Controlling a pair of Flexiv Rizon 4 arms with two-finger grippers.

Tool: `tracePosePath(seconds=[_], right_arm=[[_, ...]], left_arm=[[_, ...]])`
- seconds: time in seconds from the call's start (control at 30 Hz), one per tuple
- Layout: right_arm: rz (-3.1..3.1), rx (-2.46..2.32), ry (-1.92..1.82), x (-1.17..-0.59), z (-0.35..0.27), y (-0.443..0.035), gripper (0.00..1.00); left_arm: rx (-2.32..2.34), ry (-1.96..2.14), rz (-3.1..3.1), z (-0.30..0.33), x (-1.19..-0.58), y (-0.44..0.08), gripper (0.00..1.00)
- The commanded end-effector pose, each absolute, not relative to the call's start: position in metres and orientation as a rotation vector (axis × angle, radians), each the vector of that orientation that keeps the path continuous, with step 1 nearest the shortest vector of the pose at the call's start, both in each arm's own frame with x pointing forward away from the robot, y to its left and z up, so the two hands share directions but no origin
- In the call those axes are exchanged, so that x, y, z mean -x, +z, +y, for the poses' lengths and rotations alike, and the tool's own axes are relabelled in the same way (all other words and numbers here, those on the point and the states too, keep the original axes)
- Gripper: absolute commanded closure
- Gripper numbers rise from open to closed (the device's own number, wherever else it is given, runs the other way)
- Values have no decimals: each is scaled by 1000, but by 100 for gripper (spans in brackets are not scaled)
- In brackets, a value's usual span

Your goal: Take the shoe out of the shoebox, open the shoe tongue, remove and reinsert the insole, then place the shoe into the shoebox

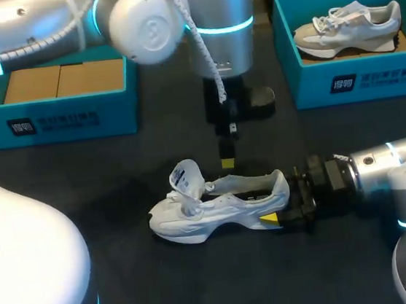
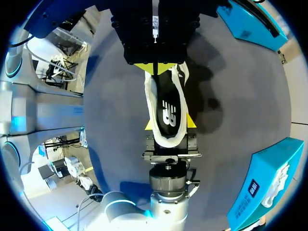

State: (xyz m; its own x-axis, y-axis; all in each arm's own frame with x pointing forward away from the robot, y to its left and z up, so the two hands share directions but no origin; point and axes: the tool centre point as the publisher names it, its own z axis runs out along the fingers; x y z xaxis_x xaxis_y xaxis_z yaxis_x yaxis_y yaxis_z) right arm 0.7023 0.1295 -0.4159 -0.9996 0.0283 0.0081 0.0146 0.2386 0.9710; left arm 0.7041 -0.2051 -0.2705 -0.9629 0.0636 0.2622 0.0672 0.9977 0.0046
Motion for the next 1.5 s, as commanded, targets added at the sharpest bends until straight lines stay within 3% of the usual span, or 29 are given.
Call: tracePosePath(seconds=[0.03,0.27,0.63,1.1,1.5], right_arm=[[2472,-42,1926,-703,130,-417,100],[2472,-42,1926,-703,130,-417,100],[2472,-42,1926,-703,130,-417,100],[2472,-42,1926,-703,130,-417,100],[2472,-42,1926,-703,130,-417,100]], left_arm=[[97,-33,-2872,-208,-706,-272,100],[135,-14,-2889,-214,-708,-275,100],[265,-55,-2895,-232,-707,-326,100],[273,-64,-2878,-225,-682,-374,100],[209,-48,-2812,-207,-675,-385,100]])
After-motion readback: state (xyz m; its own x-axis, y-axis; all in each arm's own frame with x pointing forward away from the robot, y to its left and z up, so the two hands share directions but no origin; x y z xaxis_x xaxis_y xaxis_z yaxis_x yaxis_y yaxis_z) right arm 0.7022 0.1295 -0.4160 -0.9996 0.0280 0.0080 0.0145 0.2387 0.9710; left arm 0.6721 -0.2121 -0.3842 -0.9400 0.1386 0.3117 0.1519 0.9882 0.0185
